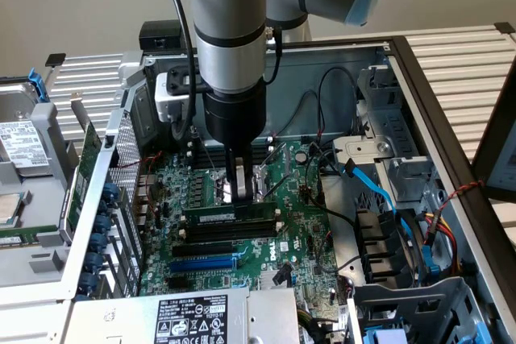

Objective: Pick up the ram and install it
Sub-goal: 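Insert the ram into the slot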

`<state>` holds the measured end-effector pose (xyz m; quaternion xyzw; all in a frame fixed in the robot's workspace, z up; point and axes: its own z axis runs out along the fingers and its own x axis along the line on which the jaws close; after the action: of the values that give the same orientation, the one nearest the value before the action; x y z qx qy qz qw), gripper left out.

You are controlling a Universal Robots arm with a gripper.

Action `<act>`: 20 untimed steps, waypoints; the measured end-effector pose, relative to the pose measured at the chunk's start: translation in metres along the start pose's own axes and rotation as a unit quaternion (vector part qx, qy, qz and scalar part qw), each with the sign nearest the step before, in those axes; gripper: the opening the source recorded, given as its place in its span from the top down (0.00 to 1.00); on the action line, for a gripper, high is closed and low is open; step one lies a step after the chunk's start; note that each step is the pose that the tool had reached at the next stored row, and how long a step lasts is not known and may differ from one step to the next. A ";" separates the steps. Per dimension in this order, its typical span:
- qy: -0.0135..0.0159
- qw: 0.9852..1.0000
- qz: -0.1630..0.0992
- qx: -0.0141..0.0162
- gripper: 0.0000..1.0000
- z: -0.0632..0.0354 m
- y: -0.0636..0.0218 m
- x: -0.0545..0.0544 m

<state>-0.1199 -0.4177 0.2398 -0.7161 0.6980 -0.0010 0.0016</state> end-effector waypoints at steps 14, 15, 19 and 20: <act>0.000 1.000 0.004 0.009 0.87 0.0014 0.0032 0.000; 0.000 1.000 0.005 0.009 0.87 0.0016 0.0033 0.000; 0.000 1.000 0.005 0.010 0.87 0.0026 0.0044 0.000; 0.000 1.000 0.005 0.010 0.87 0.0030 0.0046 0.000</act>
<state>-0.1245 -0.4181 0.2368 -0.7124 0.7016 -0.0079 0.0092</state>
